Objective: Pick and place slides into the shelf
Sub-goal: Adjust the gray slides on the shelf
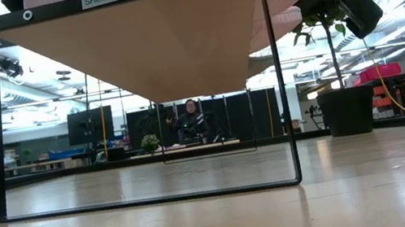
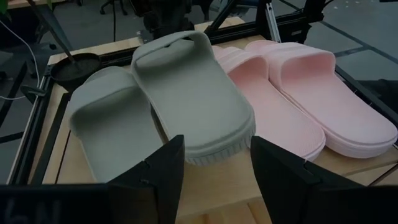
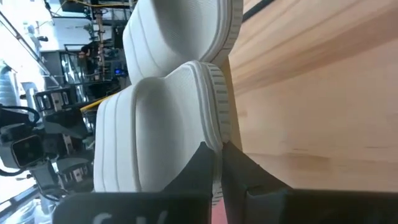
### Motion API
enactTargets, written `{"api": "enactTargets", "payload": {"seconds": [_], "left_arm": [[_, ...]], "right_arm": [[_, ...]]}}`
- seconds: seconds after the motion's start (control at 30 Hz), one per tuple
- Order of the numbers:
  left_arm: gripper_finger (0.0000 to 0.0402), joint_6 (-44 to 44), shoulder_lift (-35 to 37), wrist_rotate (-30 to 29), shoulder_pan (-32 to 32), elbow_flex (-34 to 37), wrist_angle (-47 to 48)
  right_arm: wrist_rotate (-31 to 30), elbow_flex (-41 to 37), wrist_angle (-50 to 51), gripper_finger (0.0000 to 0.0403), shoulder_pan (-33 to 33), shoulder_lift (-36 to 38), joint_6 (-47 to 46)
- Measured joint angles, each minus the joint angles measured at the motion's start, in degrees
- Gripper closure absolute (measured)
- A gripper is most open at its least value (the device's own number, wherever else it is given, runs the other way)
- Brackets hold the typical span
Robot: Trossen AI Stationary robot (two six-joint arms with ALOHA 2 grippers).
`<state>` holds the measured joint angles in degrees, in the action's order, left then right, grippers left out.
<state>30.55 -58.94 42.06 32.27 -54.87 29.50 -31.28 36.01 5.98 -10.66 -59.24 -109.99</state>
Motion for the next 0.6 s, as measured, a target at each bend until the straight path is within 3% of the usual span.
{"api": "enactTargets", "payload": {"seconds": [0.6], "left_arm": [[0.0212,0.13,-0.07,0.01,0.0,0.0,0.46]], "right_arm": [[-6.63,0.0,-2.59,0.0388,0.0,0.0,3.3]]}}
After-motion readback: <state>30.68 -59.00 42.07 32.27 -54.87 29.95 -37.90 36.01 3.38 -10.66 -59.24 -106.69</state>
